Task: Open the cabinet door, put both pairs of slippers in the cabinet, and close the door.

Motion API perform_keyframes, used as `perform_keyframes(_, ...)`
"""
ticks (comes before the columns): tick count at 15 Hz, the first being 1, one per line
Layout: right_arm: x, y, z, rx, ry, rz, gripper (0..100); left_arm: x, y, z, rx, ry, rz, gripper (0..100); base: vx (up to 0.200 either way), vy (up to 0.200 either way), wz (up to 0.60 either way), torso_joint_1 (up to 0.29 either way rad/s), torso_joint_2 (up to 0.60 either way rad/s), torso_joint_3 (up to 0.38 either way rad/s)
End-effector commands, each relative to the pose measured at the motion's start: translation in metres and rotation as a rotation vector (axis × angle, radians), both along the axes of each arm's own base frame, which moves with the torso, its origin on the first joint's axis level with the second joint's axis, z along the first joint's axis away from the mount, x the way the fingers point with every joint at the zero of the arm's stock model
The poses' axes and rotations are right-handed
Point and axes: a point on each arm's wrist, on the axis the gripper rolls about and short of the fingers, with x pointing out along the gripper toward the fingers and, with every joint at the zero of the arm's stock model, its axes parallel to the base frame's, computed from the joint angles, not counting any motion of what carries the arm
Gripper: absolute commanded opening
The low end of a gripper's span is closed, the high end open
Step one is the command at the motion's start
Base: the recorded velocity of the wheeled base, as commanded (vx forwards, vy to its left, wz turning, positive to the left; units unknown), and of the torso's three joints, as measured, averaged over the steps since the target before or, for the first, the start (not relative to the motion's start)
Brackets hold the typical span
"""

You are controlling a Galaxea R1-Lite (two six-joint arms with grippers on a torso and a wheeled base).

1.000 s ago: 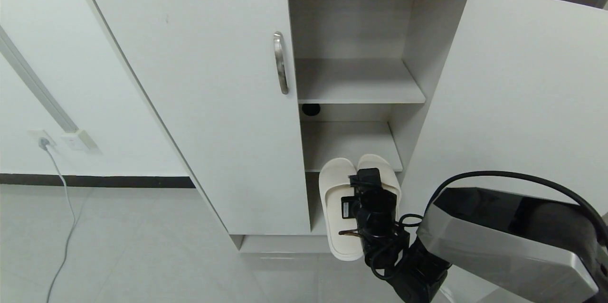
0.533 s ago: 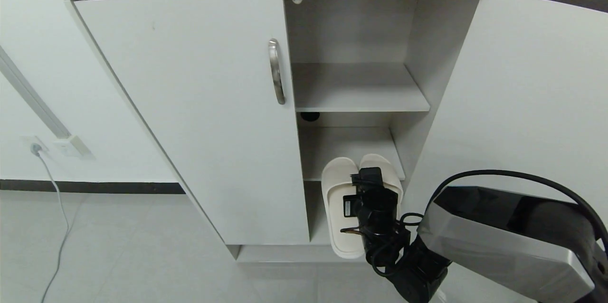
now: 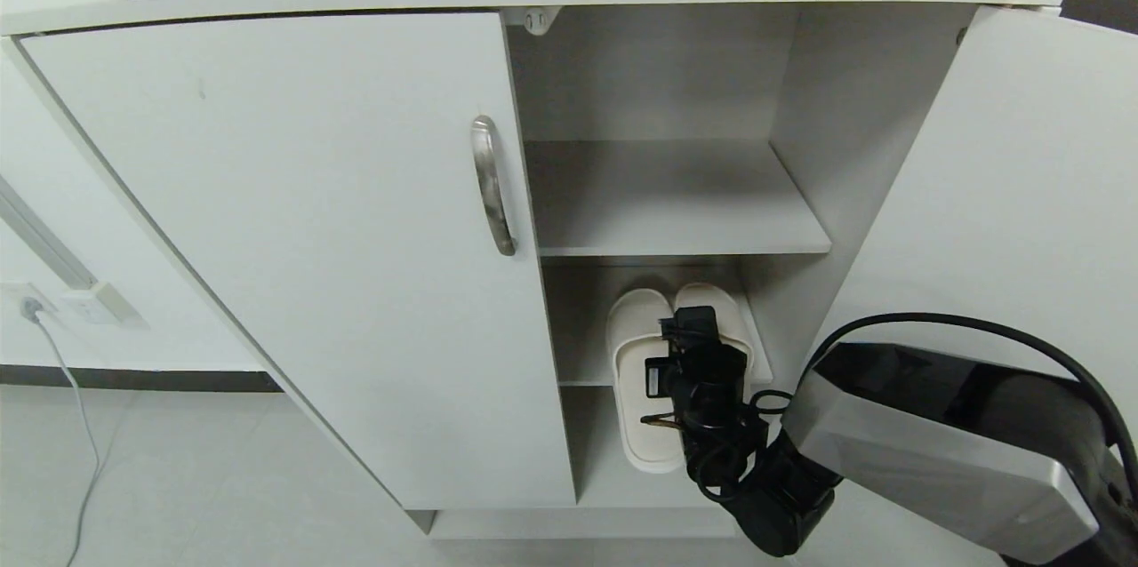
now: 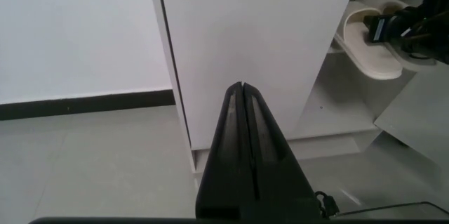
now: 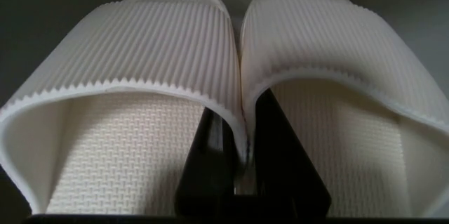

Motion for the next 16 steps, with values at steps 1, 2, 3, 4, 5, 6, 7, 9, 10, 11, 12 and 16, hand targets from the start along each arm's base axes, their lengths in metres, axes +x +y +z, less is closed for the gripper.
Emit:
perform_keyframes(1,0.014,-0.001,-0.007,-0.004,0.004,-0.015,0,0.000,0.000,0.000,0.000,0.000,-0.001,0,0.000,0.000,0.00,0.000,0.00,0.000)
perform_keyframes(2,0.018,-0.002,-0.007,-0.012,0.014,-0.021,0,0.000,0.000,0.000,0.000,0.002,-0.001,0,0.000,0.000,0.00,0.000,0.00,0.000)
perform_keyframes(3,0.025,-0.002,-0.003,-0.011,0.018,-0.029,0,0.000,0.000,0.000,0.000,0.000,0.000,0,0.000,0.000,0.00,0.000,0.00,0.000)
perform_keyframes(4,0.030,-0.001,0.002,-0.009,0.015,-0.035,0,0.000,0.000,0.000,0.000,0.000,0.000,0,0.000,0.000,0.00,0.000,0.00,0.000)
perform_keyframes(5,0.035,0.000,0.005,-0.011,0.019,-0.040,0,0.000,0.000,0.000,0.000,0.002,0.000,0,0.000,0.000,0.00,0.000,0.00,0.000)
perform_keyframes(6,0.038,0.002,0.009,-0.014,0.021,-0.038,0,0.000,0.000,0.000,0.000,0.002,0.000,0,0.000,0.000,0.00,0.000,0.00,0.000)
perform_keyframes(7,0.043,0.006,0.015,-0.010,0.019,-0.034,0,0.000,0.000,0.000,0.000,0.002,0.000,0,0.000,0.000,0.00,0.000,0.00,0.000)
perform_keyframes(9,0.054,0.010,0.023,0.000,0.011,-0.038,0,0.000,0.000,0.000,0.000,0.002,0.000,0,0.000,0.000,0.00,0.000,0.00,0.000)
perform_keyframes(10,0.061,0.012,0.027,0.000,0.009,-0.041,0,0.000,0.000,0.000,0.000,0.000,0.000,0,0.000,0.000,0.00,0.000,0.00,0.000)
perform_keyframes(11,0.066,0.013,0.032,0.002,0.006,-0.034,0,0.000,0.000,0.000,0.000,0.000,0.000,0,0.000,0.000,0.00,0.000,0.00,0.000)
perform_keyframes(12,0.070,0.012,0.035,-0.004,0.016,-0.034,0,0.000,0.000,0.000,0.000,0.002,0.000,0,0.000,0.000,0.00,0.000,0.00,0.000)
perform_keyframes(16,0.087,0.015,0.039,0.009,0.002,-0.047,0,0.000,0.000,0.000,0.000,0.000,0.000,0,0.000,0.000,0.00,0.000,0.00,0.000)
